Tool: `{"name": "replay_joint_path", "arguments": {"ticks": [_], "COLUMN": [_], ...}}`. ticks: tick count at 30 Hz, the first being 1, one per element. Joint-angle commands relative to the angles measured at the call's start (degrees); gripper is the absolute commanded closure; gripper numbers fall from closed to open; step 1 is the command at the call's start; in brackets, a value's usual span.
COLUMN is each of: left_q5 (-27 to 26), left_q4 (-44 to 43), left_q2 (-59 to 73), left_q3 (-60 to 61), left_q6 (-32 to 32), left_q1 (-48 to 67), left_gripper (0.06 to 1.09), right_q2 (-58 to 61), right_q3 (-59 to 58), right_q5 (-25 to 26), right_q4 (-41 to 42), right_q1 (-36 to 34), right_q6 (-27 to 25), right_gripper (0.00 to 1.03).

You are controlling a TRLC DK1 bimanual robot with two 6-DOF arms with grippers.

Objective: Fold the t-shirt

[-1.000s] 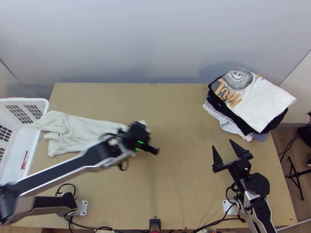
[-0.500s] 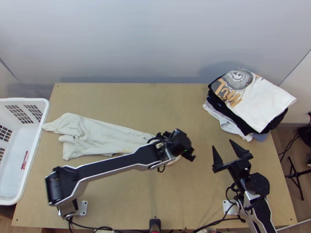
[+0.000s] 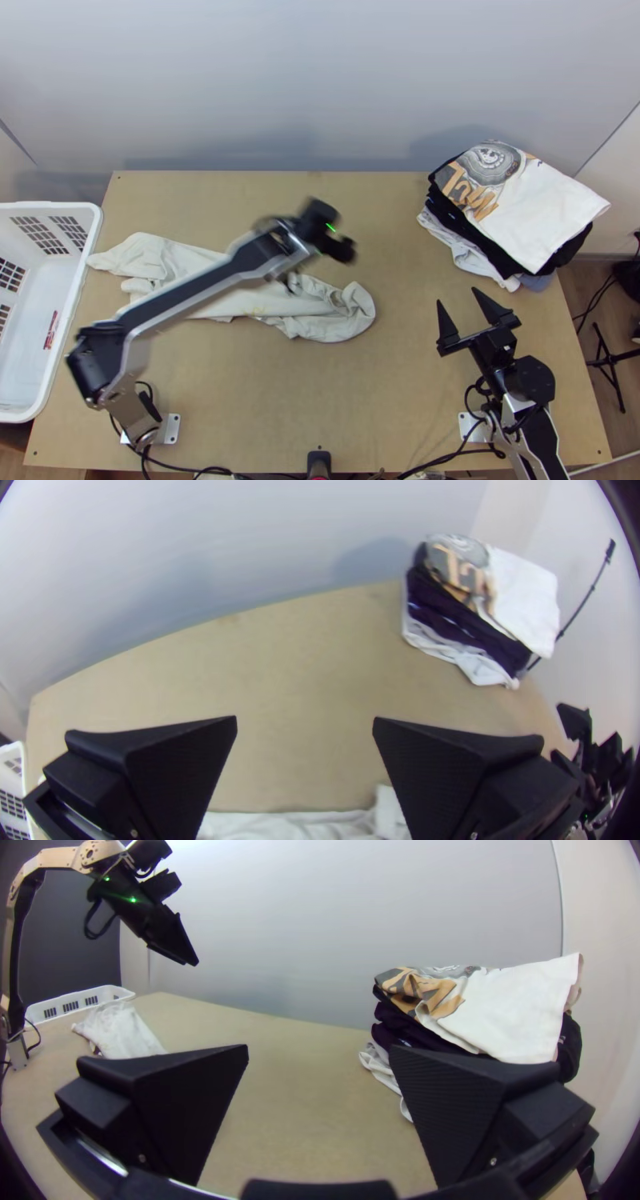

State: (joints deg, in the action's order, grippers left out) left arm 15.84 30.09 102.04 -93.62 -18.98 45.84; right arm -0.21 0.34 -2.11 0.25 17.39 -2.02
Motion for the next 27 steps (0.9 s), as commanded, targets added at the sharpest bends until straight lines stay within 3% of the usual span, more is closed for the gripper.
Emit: {"name": "replay_joint_path", "arguments": {"ticks": [1,11,21,24,27], "left_q5": [-0.28,-0.45,-6.96,-8.28,-8.63], "left_q4": [3.66,3.40,3.22,3.49,4.02], "left_q2": [-9.14,-27.07,-40.34,-42.27,-43.15], "left_q3": [5.91,25.86,39.84,42.03,43.61], "left_q6": [2.90,11.07,17.49,17.66,17.40], "left_q1": [-16.31,-44.53,-64.04,-66.68,-67.03], "left_gripper": [0.10,0.10,0.10,0.10,0.10], "right_q2": [0.03,0.03,0.03,-0.06,0.03], "right_q3": [0.01,0.01,0.01,0.01,0.19], "right_q5": [0.00,0.00,0.00,0.00,2.02], "right_q4": [0.01,0.01,0.01,-0.16,-1.04], "right_q1": [0.02,0.02,0.02,1.86,5.11], "right_q6": [0.00,0.00,0.18,7.30,10.72], "right_gripper": [0.04,0.04,0.04,0.04,0.04]}}
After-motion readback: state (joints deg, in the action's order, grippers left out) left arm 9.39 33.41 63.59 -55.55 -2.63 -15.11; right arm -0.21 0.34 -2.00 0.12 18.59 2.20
